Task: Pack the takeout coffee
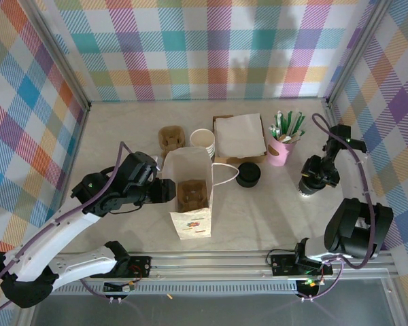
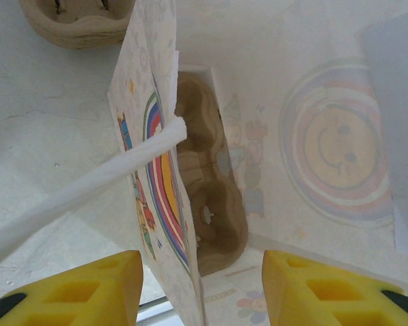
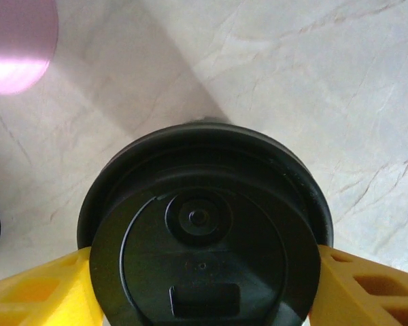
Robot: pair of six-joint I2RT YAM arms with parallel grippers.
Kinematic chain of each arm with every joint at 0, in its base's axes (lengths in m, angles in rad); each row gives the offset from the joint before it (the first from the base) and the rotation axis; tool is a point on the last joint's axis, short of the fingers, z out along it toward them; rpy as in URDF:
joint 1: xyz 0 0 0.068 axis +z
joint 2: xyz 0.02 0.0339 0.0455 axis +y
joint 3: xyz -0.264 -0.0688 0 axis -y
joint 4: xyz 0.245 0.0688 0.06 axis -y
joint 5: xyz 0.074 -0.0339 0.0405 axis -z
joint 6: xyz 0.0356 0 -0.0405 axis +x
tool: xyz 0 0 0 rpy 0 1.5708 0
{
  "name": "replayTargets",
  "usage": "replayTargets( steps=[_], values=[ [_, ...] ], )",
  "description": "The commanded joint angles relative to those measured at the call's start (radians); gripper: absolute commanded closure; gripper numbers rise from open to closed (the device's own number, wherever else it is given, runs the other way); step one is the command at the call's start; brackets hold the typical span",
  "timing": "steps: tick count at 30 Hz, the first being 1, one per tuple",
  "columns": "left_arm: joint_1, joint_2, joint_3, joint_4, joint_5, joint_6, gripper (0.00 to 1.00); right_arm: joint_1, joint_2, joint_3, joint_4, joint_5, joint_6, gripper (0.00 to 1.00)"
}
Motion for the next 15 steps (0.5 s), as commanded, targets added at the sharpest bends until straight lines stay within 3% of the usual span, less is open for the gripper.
replayTargets(
  steps=[1, 15],
  values=[
    [0.010, 0.003, 0.031, -0.006, 0.016, 0.035, 0.51, 0.057, -0.011, -0.018, -0.094, -0.028, 0.062, 0.39],
    [0.011, 0.036, 0.057, -0.011, 0.020, 0.088, 0.51, 0.404, -0.130, -0.086, -0.138, 0.003, 0.282, 0.39]
  ],
)
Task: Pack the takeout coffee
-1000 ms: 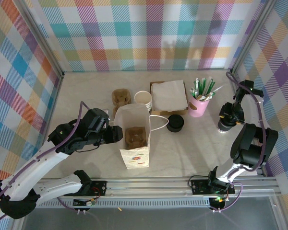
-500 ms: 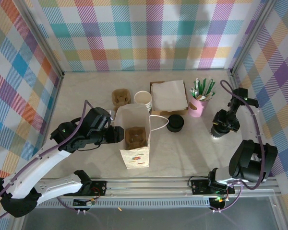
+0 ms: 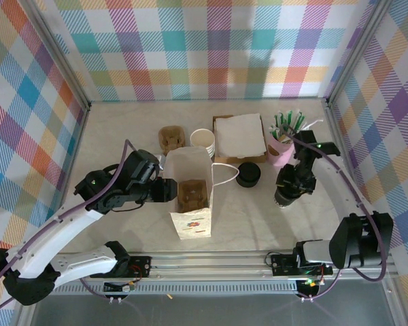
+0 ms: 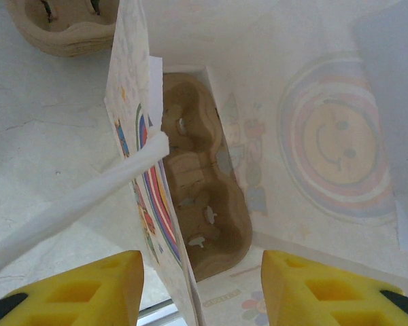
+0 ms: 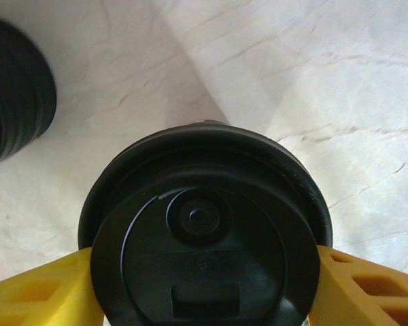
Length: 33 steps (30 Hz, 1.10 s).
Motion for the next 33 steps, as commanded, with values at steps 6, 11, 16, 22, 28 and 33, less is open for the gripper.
replayTargets(
  steps=[6, 11, 16, 22, 28, 33],
  values=[
    [0.012, 0.005, 0.034, -0.011, 0.009, 0.036, 0.52, 0.196, -0.061, -0.052, 0.028, 0.047, 0.154, 0.38],
    [0.011, 0.004, 0.027, -0.003, 0.006, 0.035, 0.52, 0.252, -0.035, -0.065, 0.059, 0.070, 0.168, 0.35],
    [0.010, 0.002, 0.026, -0.005, 0.003, 0.035, 0.52, 0.290, -0.036, -0.061, 0.056, 0.088, 0.156, 0.21],
    [0.011, 0.002, 0.036, -0.018, 0.005, 0.038, 0.52, 0.294, -0.072, -0.049, 0.016, 0.095, 0.163, 0.10],
    [0.012, 0.004, 0.037, -0.016, 0.008, 0.041, 0.52, 0.294, -0.103, -0.019, -0.013, 0.114, 0.147, 0.11],
    [0.011, 0.013, 0.042, -0.009, 0.007, 0.051, 0.52, 0.294, -0.096, 0.007, -0.018, 0.115, 0.095, 0.17]
  ],
)
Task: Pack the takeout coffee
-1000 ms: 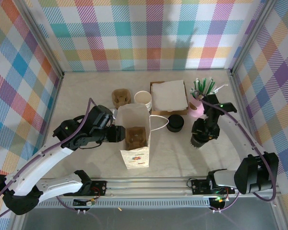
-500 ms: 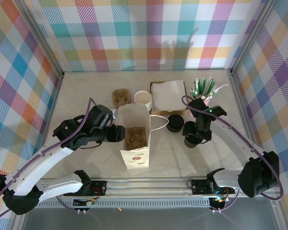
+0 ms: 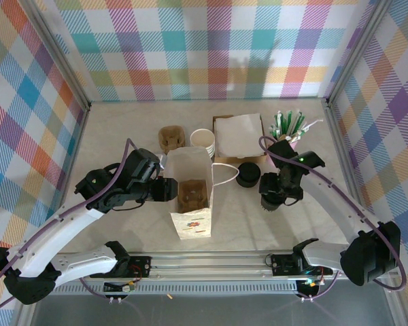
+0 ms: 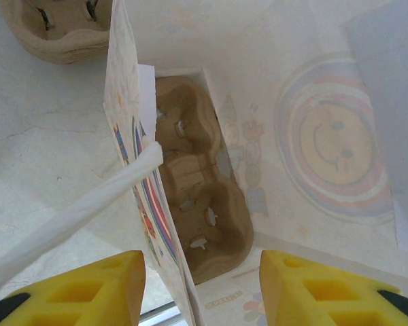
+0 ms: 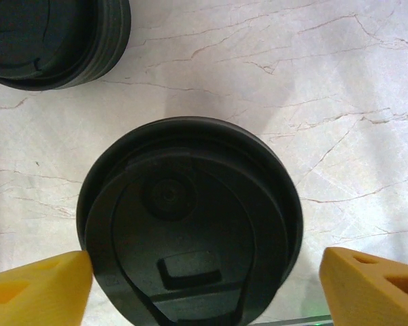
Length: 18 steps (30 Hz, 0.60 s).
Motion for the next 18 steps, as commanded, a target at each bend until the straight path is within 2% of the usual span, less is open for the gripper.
replayTargets(
  steps=[1, 10, 18],
  values=[
    [0.011, 0.007, 0.032, -0.009, 0.007, 0.025, 0.52, 0.005, -0.003, 0.043, -0.022, 0.009, -0.062, 0.19],
    [0.011, 0.018, 0.045, -0.020, 0.010, 0.046, 0.52, 0.004, 0.080, 0.111, -0.028, -0.013, -0.320, 0.15],
    [0.011, 0.017, 0.048, -0.032, 0.005, 0.049, 0.52, 0.004, 0.109, 0.091, -0.024, -0.003, -0.303, 0.14]
  ],
)
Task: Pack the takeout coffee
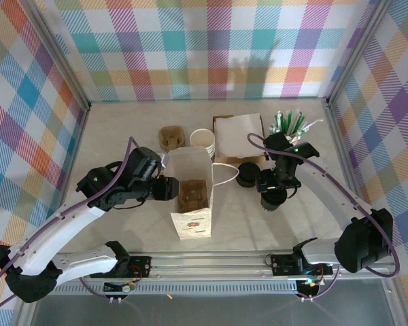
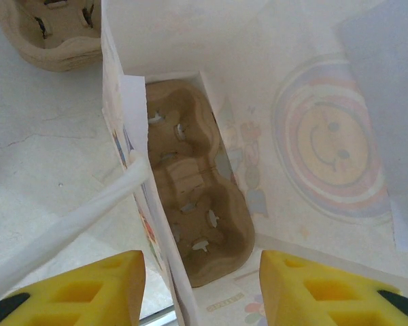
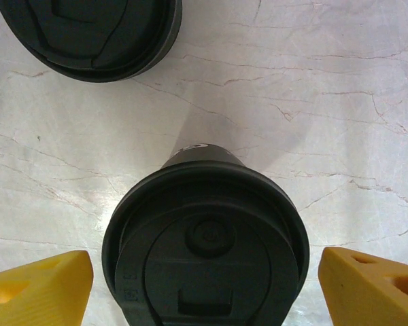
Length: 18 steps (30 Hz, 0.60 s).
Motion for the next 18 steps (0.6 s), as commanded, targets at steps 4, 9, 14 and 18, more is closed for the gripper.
replayTargets(
  steps=[4, 9, 14, 18],
  values=[
    [0.011, -0.002, 0.033, -0.035, 0.006, 0.024, 0.52, 0.004, 0.017, 0.007, -0.034, 0.012, 0.029, 0.14],
    [0.012, -0.003, 0.031, -0.040, 0.006, 0.024, 0.52, 0.004, 0.015, 0.016, -0.061, 0.009, 0.088, 0.15],
    [0.011, -0.009, 0.029, -0.047, 0.006, 0.025, 0.53, 0.004, 0.009, 0.013, -0.068, -0.003, 0.112, 0.16],
    [0.012, -0.016, 0.024, -0.049, 0.005, 0.020, 0.53, 0.006, 0.024, 0.014, -0.076, 0.005, 0.118, 0.16]
  ],
)
